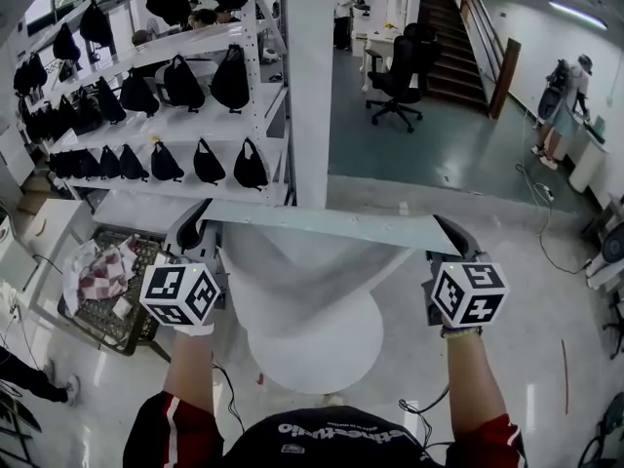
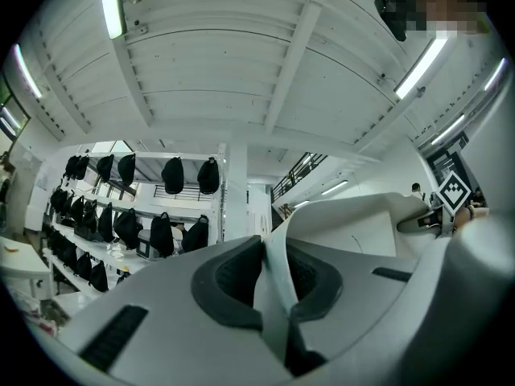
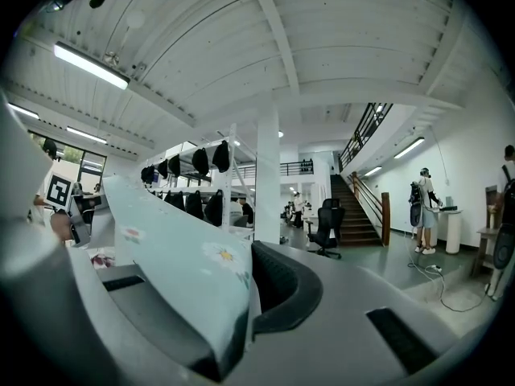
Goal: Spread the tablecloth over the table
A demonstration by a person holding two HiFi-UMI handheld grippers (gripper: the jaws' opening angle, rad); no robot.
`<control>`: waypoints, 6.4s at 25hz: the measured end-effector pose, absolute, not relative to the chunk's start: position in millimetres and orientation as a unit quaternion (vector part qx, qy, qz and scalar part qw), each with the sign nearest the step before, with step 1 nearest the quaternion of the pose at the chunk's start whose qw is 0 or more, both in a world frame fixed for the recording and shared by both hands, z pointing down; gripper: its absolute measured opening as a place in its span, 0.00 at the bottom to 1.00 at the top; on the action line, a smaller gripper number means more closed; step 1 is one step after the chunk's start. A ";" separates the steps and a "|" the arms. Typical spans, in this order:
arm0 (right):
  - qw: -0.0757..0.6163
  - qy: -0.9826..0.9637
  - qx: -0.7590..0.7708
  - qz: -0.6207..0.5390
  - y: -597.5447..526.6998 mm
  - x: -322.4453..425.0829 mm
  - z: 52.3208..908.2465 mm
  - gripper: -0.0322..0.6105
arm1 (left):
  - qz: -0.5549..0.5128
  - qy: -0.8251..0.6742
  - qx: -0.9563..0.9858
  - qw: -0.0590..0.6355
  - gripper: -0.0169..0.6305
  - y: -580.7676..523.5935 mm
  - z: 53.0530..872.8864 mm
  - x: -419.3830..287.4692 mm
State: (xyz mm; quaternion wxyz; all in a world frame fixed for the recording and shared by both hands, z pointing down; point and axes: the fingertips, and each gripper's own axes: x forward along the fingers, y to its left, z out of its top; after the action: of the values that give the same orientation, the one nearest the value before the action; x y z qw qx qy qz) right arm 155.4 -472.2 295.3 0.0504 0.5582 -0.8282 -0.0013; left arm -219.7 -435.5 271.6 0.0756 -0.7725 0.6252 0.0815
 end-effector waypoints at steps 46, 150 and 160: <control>0.022 -0.806 0.592 -0.004 -651.9 187.1 277.9 0.10 | 0.058 0.627 -0.774 0.065 0.07 -629.2 256.3 -190.9; 0.178 -0.777 0.583 0.154 -402.0 177.0 566.5 0.10 | -0.093 0.559 -0.817 -0.104 0.07 -341.1 550.6 -202.6; 0.213 -0.765 0.583 0.171 -372.4 181.8 604.0 0.10 | -0.118 0.546 -0.817 -0.141 0.07 -315.7 592.9 -198.6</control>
State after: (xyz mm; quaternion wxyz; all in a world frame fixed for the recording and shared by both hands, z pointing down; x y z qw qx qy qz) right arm 181.8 -372.4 604.0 0.2132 0.5831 -0.7650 0.1711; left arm -198.6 -315.7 592.9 -0.1411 -0.8173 0.5460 -0.1182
